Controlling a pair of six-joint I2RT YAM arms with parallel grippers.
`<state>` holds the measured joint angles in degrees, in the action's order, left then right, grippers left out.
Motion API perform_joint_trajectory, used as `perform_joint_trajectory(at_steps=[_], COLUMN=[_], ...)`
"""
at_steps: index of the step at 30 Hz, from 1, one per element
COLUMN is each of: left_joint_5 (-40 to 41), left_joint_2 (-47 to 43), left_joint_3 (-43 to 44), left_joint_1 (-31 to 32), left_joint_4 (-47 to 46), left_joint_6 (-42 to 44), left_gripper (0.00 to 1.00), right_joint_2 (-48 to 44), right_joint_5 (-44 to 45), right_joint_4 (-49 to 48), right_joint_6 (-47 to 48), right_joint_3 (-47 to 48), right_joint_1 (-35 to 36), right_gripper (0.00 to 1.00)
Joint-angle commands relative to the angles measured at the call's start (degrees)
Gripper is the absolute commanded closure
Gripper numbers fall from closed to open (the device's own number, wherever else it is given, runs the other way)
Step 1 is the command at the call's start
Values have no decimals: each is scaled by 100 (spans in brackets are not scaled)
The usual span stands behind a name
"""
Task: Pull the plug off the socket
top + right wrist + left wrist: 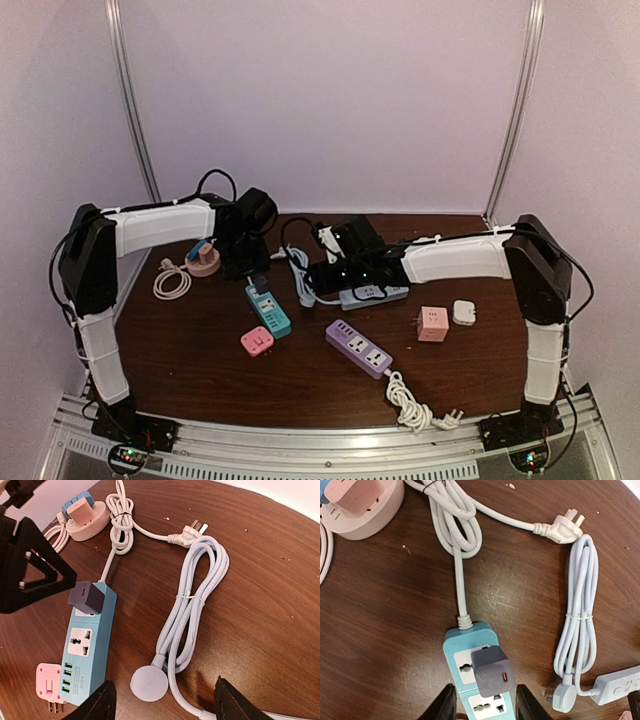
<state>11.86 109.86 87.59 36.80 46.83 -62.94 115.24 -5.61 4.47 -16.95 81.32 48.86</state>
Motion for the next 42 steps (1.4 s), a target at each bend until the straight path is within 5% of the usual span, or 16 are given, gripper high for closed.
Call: perform_joint_trajectory(at_steps=[1,11,21,34,42], left_joint_5=[60,-25,-174,-628,-713], left_joint_2=[339,731,905,903,861], left_joint_3=[315,511,767,1016,1066], left_joint_1=[-10,-6,-6,-51,-50], left_joint_4=[107,108,129,341,338], left_joint_6=[-516,-719,-657,-243,-144], left_gripper=[55,54,66,77,80], right_joint_2=[-368,-536,-366,659,1090], right_joint_5=[193,239,-299,-3433,-3684], right_joint_4=[-341,-436,-431,-2104,-2385], right_joint_6=[-97,-145,-239,-1442,-1917], right_joint_3=[-218,-473,-365,-323,-166], right_joint_1=[-8,-8,3,-145,-160], right_gripper=[32,32,34,93,98])
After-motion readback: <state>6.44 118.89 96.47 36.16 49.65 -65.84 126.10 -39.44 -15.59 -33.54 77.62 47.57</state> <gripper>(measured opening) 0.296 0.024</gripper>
